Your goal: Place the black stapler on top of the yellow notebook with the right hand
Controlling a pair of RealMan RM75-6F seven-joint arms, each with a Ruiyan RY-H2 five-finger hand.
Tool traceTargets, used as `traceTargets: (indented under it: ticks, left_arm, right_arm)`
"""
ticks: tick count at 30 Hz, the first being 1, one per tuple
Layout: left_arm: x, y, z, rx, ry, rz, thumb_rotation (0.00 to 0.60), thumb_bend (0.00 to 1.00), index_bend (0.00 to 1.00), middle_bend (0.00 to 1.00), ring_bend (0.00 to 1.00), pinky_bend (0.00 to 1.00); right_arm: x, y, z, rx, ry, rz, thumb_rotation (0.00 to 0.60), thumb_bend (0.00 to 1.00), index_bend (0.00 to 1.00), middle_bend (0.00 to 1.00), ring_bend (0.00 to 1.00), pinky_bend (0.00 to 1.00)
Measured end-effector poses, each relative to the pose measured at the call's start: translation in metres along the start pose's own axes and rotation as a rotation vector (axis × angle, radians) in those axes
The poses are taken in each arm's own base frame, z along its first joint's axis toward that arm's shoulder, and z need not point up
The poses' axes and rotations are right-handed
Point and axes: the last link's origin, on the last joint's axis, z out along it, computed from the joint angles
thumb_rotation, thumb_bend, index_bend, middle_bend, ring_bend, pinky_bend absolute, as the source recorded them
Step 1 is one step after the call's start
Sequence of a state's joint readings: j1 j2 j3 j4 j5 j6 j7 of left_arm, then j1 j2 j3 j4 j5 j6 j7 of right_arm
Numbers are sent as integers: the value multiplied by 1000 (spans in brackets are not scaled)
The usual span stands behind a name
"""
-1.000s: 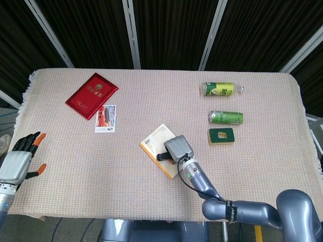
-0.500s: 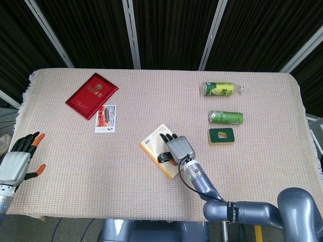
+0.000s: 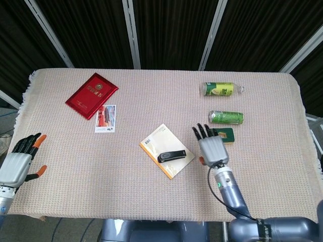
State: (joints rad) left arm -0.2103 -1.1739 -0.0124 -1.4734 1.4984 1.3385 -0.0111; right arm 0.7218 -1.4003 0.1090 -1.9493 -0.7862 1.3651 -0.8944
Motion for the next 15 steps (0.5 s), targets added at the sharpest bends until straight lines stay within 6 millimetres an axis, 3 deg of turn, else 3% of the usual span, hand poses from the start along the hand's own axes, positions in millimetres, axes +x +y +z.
traceTargets:
  ticks: [6,15]
  left_arm:
    - [-3,7,3,-15,26,7,600,307,0,0,0,84]
    - [-10,18,9,-41,59,30,600,302,0,0,0,84]
  right_arm:
    - [-7,53,-38,-68,53,81,600,143,0,0,0,0]
    - [-33,147,-110,-268,228,114,600,129,0,0,0,0]
